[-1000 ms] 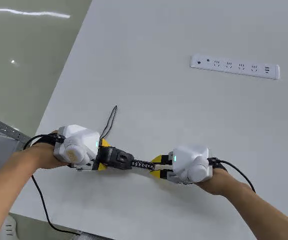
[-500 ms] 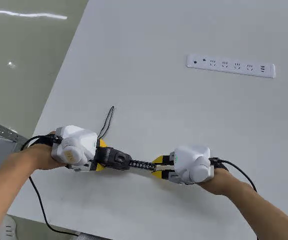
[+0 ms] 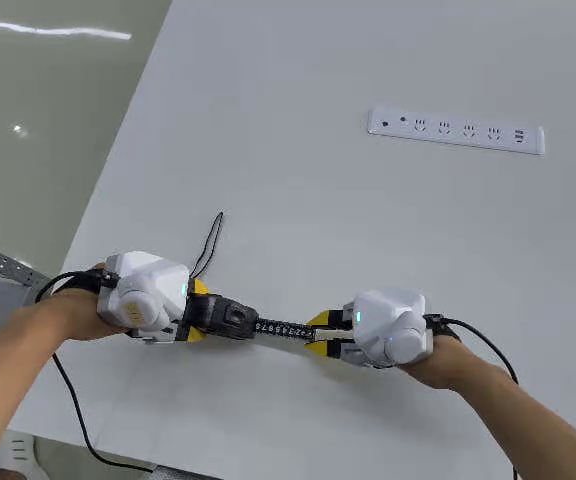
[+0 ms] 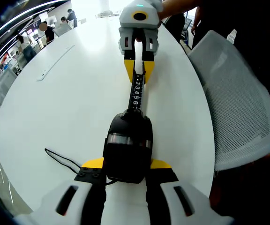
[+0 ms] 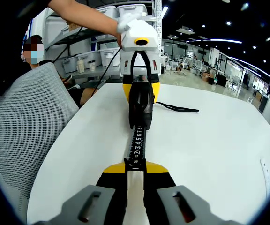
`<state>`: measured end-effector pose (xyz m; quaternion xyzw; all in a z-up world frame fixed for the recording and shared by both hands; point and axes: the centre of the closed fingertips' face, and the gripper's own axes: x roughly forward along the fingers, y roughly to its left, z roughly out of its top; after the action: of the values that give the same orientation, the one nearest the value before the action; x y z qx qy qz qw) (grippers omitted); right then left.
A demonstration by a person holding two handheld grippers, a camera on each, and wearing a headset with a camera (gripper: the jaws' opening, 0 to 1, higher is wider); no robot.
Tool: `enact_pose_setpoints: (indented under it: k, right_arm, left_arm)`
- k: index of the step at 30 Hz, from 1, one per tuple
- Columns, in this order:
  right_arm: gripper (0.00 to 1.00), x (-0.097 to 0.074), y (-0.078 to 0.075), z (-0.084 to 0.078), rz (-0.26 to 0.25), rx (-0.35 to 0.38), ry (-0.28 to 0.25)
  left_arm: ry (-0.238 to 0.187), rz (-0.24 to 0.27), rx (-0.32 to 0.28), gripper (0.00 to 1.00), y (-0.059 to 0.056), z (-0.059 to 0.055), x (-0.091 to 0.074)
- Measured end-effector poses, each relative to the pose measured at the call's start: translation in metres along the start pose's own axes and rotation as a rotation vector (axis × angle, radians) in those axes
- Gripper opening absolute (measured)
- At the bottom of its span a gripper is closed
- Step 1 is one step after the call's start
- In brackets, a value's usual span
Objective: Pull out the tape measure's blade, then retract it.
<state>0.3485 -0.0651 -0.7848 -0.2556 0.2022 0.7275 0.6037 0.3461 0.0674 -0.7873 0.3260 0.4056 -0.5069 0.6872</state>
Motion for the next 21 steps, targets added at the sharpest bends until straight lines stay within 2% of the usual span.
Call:
enact_pose_setpoints:
  k: [21]
  right_arm:
    - [0.10, -0.012, 0.000, -0.011, -0.008, 0.002, 0.009]
  left_arm:
    - [0.009, 0.000, -0.003, 0.29, -0.001, 0.001, 0.001]
